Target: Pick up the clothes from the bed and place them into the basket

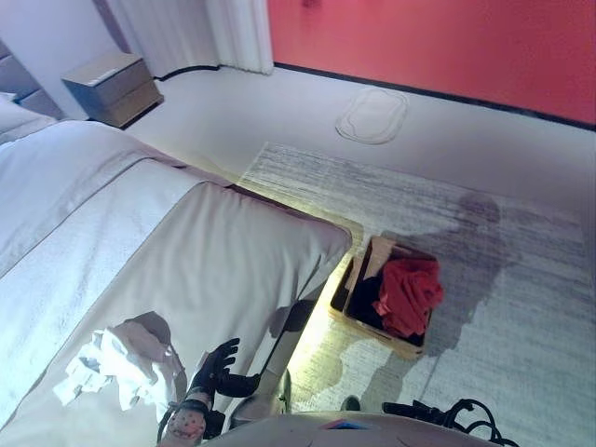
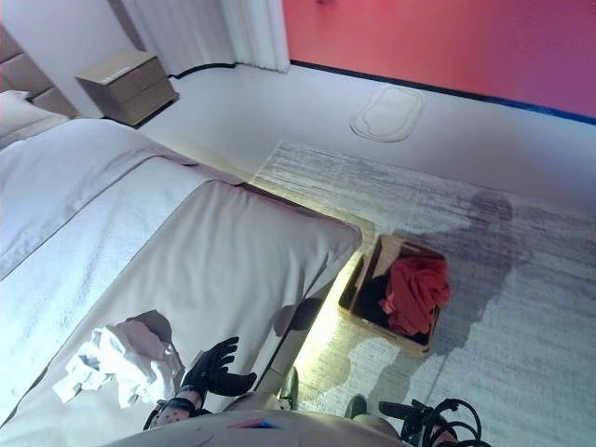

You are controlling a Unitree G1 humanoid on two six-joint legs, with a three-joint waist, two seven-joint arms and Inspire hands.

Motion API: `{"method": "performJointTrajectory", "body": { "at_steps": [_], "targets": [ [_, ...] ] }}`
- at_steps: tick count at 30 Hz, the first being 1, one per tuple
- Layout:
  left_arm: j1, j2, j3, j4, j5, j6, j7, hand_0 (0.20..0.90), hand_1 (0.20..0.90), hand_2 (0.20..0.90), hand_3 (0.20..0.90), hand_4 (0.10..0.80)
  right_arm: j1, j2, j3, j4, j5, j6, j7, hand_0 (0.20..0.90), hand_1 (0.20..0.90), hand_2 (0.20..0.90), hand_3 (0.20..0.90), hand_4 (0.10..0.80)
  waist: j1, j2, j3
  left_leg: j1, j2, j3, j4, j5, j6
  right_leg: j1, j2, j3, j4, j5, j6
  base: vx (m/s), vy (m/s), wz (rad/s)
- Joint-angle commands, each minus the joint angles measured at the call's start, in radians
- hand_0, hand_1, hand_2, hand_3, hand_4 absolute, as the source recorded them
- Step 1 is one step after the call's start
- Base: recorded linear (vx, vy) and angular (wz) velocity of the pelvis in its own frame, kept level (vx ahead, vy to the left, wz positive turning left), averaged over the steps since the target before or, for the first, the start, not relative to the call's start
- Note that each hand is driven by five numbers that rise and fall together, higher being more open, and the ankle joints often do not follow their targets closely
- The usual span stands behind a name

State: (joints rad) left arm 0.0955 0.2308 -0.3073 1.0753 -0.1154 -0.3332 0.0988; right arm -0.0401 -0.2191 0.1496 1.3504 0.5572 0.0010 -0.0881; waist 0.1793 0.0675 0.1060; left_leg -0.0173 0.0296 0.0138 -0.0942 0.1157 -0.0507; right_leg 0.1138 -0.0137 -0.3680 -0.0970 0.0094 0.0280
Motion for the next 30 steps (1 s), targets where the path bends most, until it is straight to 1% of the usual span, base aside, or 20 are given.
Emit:
{"method": "performJointTrajectory", "body": {
  "at_steps": [1, 3, 4, 5, 6, 7, 8, 10, 12, 13, 15, 19, 22, 23, 24, 25, 26, 27, 29, 30],
  "targets": [
    [-0.091, 0.035, 0.051, 0.021, 0.006, -0.061, -0.009, 0.900, 0.900, 0.900, 0.900, 0.800, -0.071, -0.006, -0.001, -0.043, -0.024, -0.036, -0.014, 0.900, 0.900, 0.900, 0.900, 0.800, 0.087, -0.022, 0.048, -0.024, 0.076, 0.000, 0.019, 0.004, -0.087, 0.057, -0.075, -0.087, 0.026, -0.030, 0.032, -0.029, -0.083, 0.78],
    [-0.100, 0.049, 0.057, 0.025, 0.013, -0.054, -0.024, 0.900, 0.900, 0.900, 0.900, 0.800, -0.060, -0.009, -0.009, -0.051, -0.034, -0.041, -0.024, 0.900, 0.900, 0.900, 0.900, 0.800, 0.082, -0.024, 0.050, -0.042, 0.098, 0.085, 0.032, 0.013, -0.095, 0.073, -0.076, -0.145, 0.025, -0.032, 0.034, -0.016, -0.049, 0.98],
    [-0.106, 0.058, 0.057, 0.024, 0.021, -0.039, -0.032, 0.900, 0.900, 0.900, 0.900, 0.800, -0.048, -0.015, -0.015, -0.057, -0.023, -0.058, -0.036, 0.900, 0.900, 0.900, 0.900, 0.800, 0.071, -0.031, 0.041, -0.037, 0.122, 0.168, 0.030, 0.007, -0.109, 0.092, -0.074, -0.193, 0.020, -0.042, 0.046, 0.014, -0.032, 0.97],
    [-0.106, 0.059, 0.057, 0.024, 0.020, -0.037, -0.032, 0.900, 0.900, 0.900, 0.900, 0.800, -0.047, -0.015, -0.015, -0.057, -0.026, -0.061, -0.035, 0.900, 0.900, 0.900, 0.900, 0.800, 0.069, -0.031, 0.041, -0.037, 0.123, 0.172, 0.030, 0.007, -0.110, 0.094, -0.074, -0.198, 0.020, -0.042, 0.046, -0.045, 0.030, 1.42],
    [-0.109, 0.060, 0.053, 0.030, 0.047, -0.032, -0.034, 0.900, 0.900, 0.900, 0.900, 0.800, -0.040, -0.022, -0.034, -0.065, -0.027, -0.077, -0.040, 0.900, 0.900, 0.900, 0.900, 0.800, 0.041, -0.044, 0.037, -0.042, 0.146, 0.302, 0.086, 0.010, -0.110, 0.090, -0.090, -0.270, 0.020, -0.019, 0.059, -0.128, 0.112, 1.64],
    [-0.111, 0.059, 0.051, 0.038, 0.047, -0.026, -0.026, 0.900, 0.900, 0.900, 0.900, 0.800, -0.040, -0.027, -0.037, -0.071, -0.063, -0.085, -0.035, 0.900, 0.900, 0.900, 0.900, 0.800, 0.025, -0.057, 0.036, -0.039, 0.161, 0.350, 0.132, -0.002, -0.105, 0.085, -0.102, -0.298, 0.022, -0.006, 0.059, -0.130, 0.119, 1.72],
    [-0.112, 0.059, 0.052, 0.039, 0.048, -0.025, -0.025, 0.900, 0.900, 0.900, 0.900, 0.800, -0.041, -0.027, -0.038, -0.072, -0.070, -0.086, -0.035, 0.900, 0.900, 0.900, 0.900, 0.800, 0.023, -0.058, 0.036, -0.042, 0.163, 0.351, 0.140, -0.007, -0.104, 0.085, -0.103, -0.300, 0.022, -0.006, 0.060, -0.092, 0.131, 1.38],
    [-0.120, 0.054, 0.059, 0.047, 0.050, -0.011, -0.015, 0.900, 0.900, 0.900, 0.900, 0.800, -0.053, -0.036, -0.023, -0.091, -0.191, -0.108, -0.032, 0.900, 0.900, 0.900, 0.900, 0.800, -0.003, -0.089, 0.035, -0.017, 0.171, 0.398, 0.229, -0.068, -0.084, 0.061, -0.143, -0.324, 0.052, 0.012, 0.062, -0.061, 0.186, 1.07],
    [-0.123, 0.050, 0.058, 0.047, 0.058, -0.008, -0.012, 0.900, 0.900, 0.900, 0.900, 0.800, -0.058, -0.039, -0.005, -0.101, -0.228, -0.129, -0.041, 0.900, 0.900, 0.900, 0.900, 0.800, -0.012, -0.086, 0.029, 0.014, 0.170, 0.429, 0.179, -0.076, -0.080, 0.057, -0.157, -0.338, 0.072, 0.010, 0.069, 0.007, 0.206, 0.52],
    [-0.125, 0.048, 0.054, 0.046, 0.065, -0.008, -0.012, 0.900, 0.900, 0.900, 0.900, 0.800, -0.061, -0.042, 0.008, -0.111, -0.245, -0.143, -0.046, 0.900, 0.900, 0.900, 0.900, 0.800, -0.015, -0.080, 0.023, 0.036, 0.159, 0.435, 0.142, -0.077, -0.078, 0.056, -0.164, -0.337, 0.076, 0.009, 0.072, 0.061, 0.248, 0.52],
    [-0.123, 0.043, 0.050, 0.044, 0.066, -0.021, -0.014, 0.900, 0.900, 0.900, 0.900, 0.800, -0.068, -0.044, 0.038, -0.141, -0.362, -0.151, -0.089, 0.900, 0.900, 0.900, 0.900, 0.800, -0.008, -0.072, 0.009, 0.075, 0.126, 0.422, 0.079, -0.073, -0.067, 0.063, -0.170, -0.336, 0.087, -0.003, 0.076, 0.088, 0.226, 0.78],
    [-0.123, 0.047, 0.030, 0.016, 0.035, -0.024, -0.005, 0.900, 0.900, 0.900, 0.900, 0.800, -0.090, -0.060, 0.109, -0.201, -0.491, -0.168, -0.119, 0.900, 0.900, 0.900, 0.900, 0.800, 0.015, -0.061, -0.020, 0.104, 0.084, 0.394, 0.023, -0.091, -0.032, 0.066, -0.194, -0.332, 0.146, -0.036, 0.079, 0.108, 0.175, 0.54],
    [-0.123, 0.059, 0.003, -0.004, 0.060, -0.022, -0.027, 0.900, 0.900, 0.900, 0.900, 0.800, -0.115, -0.066, 0.150, -0.237, -0.536, -0.165, -0.153, 0.900, 0.900, 0.900, 0.900, 0.800, 0.029, -0.066, -0.032, 0.112, 0.038, 0.353, 0.015, -0.123, 0.012, 0.034, -0.245, -0.315, 0.273, -0.024, 0.105, 0.149, 0.168, 0.33],
    [-0.122, 0.066, -0.008, -0.015, 0.077, -0.014, -0.029, 0.900, 0.900, 0.900, 0.900, 0.800, -0.122, -0.074, 0.160, -0.263, -0.548, -0.159, -0.159, 0.900, 0.900, 0.900, 0.900, 0.800, 0.030, -0.070, -0.032, 0.117, 0.012, 0.325, 0.013, -0.137, 0.033, 0.001, -0.295, -0.284, 0.366, 0.026, 0.132, 0.180, 0.187, 0.55],
    [-0.122, 0.075, -0.019, -0.027, 0.096, -0.004, -0.032, 0.900, 0.900, 0.900, 0.900, 0.800, -0.123, -0.081, 0.163, -0.294, -0.546, -0.141, -0.170, 0.900, 0.900, 0.900, 0.900, 0.800, 0.023, -0.069, -0.028, 0.121, -0.007, 0.292, 0.011, -0.154, 0.054, -0.052, -0.339, -0.230, 0.473, 0.070, 0.155, 0.163, 0.158, 0.62],
    [-0.122, 0.079, -0.023, -0.032, 0.100, 0.001, -0.031, 0.900, 0.900, 0.900, 0.900, 0.800, -0.123, -0.083, 0.163, -0.303, -0.550, -0.136, -0.174, 0.900, 0.900, 0.900, 0.900, 0.800, 0.021, -0.071, -0.027, 0.122, -0.014, 0.284, 0.010, -0.161, 0.061, -0.073, -0.354, -0.212, 0.502, 0.081, 0.163, 0.121, 0.064, 0.81],
    [-0.121, 0.091, -0.034, -0.038, 0.115, 0.006, -0.035, 0.900, 0.900, 0.900, 0.900, 0.800, -0.126, -0.089, 0.168, -0.317, -0.533, -0.129, -0.188, 0.900, 0.900, 0.900, 0.900, 0.800, 0.010, -0.072, -0.020, 0.123, -0.019, 0.258, 0.010, -0.168, 0.070, -0.110, -0.352, -0.143, 0.531, 0.090, 0.166, 0.025, -0.067, 0.87],
    [-0.126, 0.101, -0.048, -0.041, 0.132, 0.012, -0.039, 0.900, 0.900, 0.900, 0.900, 0.800, -0.129, -0.096, 0.169, -0.326, -0.509, -0.128, -0.197, 0.900, 0.900, 0.900, 0.900, 0.800, -0.001, -0.070, -0.013, 0.110, -0.013, 0.243, 0.010, -0.148, 0.076, -0.138, -0.319, -0.107, 0.499, 0.092, 0.138, 0.050, -0.169, 1.31],
    [-0.144, 0.126, -0.079, -0.030, 0.146, 0.022, -0.033, 0.900, 0.900, 0.900, 0.900, 0.800, -0.142, -0.107, 0.165, -0.332, -0.491, -0.142, -0.213, 0.900, 0.900, 0.900, 0.900, 0.800, -0.024, -0.087, 0.006, 0.099, -0.010, 0.174, 0.015, -0.135, 0.063, -0.130, -0.234, -0.006, 0.348, 0.067, 0.135, 0.098, -0.294, 1.55],
    [-0.154, 0.134, -0.083, -0.022, 0.135, 0.032, -0.023, 0.900, 0.900, 0.900, 0.900, 0.800, -0.151, -0.111, 0.162, -0.329, -0.506, -0.154, -0.208, 0.900, 0.900, 0.900, 0.900, 0.800, -0.029, -0.097, 0.013, 0.096, -0.011, 0.152, 0.015, -0.134, 0.056, -0.123, -0.209, 0.020, 0.273, 0.070, 0.138, 0.097, -0.243, 1.27]
  ]
}}
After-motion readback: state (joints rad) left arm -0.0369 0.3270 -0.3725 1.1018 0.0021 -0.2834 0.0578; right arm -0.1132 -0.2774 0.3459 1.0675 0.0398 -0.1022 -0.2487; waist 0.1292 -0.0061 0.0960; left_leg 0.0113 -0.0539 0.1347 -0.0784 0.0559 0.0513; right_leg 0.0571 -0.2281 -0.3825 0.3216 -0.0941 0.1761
